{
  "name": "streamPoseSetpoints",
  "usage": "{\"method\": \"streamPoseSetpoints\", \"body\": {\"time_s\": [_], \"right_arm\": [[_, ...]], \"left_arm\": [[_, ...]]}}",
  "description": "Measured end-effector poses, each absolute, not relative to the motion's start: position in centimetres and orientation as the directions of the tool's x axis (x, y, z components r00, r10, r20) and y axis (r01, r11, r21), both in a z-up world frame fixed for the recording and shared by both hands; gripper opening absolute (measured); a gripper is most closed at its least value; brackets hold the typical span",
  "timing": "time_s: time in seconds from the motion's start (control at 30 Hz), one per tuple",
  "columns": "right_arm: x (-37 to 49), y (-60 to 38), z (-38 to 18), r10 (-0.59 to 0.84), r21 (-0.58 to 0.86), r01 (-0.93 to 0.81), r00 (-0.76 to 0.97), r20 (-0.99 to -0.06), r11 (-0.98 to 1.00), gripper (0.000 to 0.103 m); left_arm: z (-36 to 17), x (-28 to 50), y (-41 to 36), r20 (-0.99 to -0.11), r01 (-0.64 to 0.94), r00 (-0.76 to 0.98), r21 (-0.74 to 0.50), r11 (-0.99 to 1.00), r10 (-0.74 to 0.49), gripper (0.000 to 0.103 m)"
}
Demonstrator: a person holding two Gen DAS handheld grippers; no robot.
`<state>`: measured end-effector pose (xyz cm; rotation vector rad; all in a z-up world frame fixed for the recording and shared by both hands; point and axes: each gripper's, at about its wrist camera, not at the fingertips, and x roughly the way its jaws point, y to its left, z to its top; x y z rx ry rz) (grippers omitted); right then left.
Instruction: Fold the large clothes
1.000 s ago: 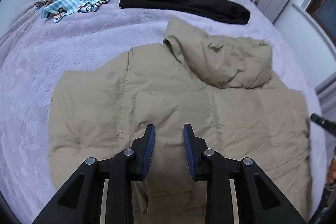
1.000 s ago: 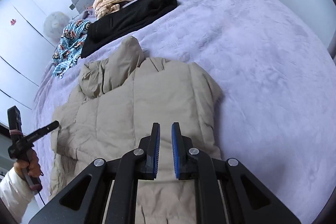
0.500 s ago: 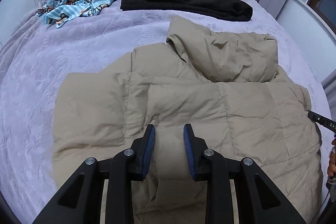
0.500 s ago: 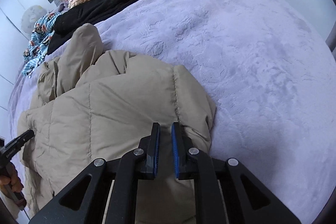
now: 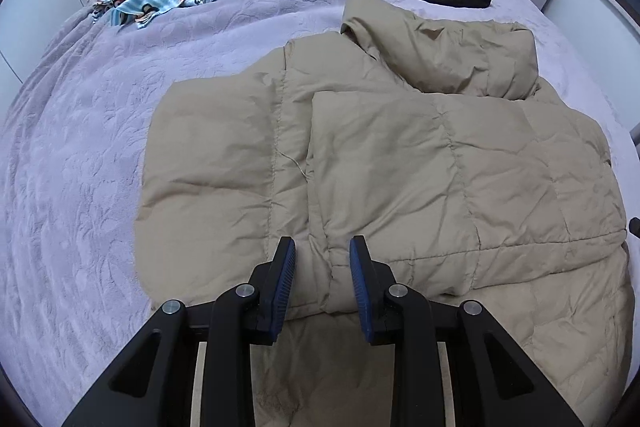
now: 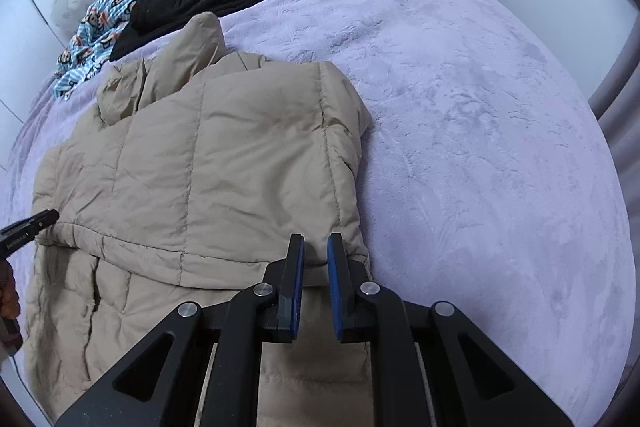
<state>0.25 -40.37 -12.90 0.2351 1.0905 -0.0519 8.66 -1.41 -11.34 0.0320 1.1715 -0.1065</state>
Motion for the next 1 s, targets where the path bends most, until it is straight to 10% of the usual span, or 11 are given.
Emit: {"method": "streamPoseSetpoints", "body": {"time_s": [0.53,0.57,0.6,0.63,1.0], "right_arm": [[-6.4,-39.5,-11.0,0.254,0.370,0.235,0.409,-0.877,0.899,0.053],[-6.8,-39.2,-10.9,0.265,0.378,0.232,0.403,-0.876,0.896,0.053],[-7.0,-39.1,-10.8,0.274,0.384,0.230,0.397,-0.876,0.894,0.054],[-7.4,-38.8,-10.7,0.280,0.389,0.231,0.393,-0.876,0.892,0.054],[-10.0,-36.7,-9.0,0.348,0.451,0.240,0.373,-0.860,0.859,0.060]], "left_arm": [[-7.2,2.5,-1.8,-0.942,0.030,0.330,-0.050,0.998,-0.057,0.031],[-6.9,2.1,-1.7,-0.943,0.026,0.326,-0.054,0.998,-0.060,0.040],[-6.7,1.7,-1.7,-0.944,0.018,0.325,-0.056,0.998,-0.058,0.083],[-6.2,1.2,-1.6,-0.941,-0.002,0.336,-0.045,0.999,-0.041,0.103],[-2.8,-2.6,0.0,-0.935,-0.015,0.355,-0.033,0.999,-0.025,0.103]]}}
